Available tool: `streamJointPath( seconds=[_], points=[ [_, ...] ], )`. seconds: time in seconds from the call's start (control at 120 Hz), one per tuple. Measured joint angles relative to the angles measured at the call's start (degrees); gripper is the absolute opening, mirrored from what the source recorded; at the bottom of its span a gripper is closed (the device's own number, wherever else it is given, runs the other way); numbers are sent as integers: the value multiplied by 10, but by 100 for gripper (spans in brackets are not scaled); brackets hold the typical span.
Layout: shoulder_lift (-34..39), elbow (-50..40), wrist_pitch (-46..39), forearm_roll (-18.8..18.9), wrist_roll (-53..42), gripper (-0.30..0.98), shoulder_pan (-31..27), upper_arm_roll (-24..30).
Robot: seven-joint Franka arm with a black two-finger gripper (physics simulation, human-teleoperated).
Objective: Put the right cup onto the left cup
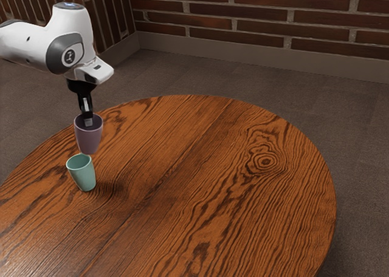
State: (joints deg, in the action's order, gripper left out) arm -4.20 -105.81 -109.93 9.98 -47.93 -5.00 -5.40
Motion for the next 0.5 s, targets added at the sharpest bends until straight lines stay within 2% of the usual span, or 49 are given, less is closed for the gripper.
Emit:
streamJointPath(
  seconds=[0.308,0.5],
  points=[
    [-16,4,-44,7,-17,-10,-12,-1],
    [-16,1,-57,6,-27,-10,-43,-2]
  ],
)
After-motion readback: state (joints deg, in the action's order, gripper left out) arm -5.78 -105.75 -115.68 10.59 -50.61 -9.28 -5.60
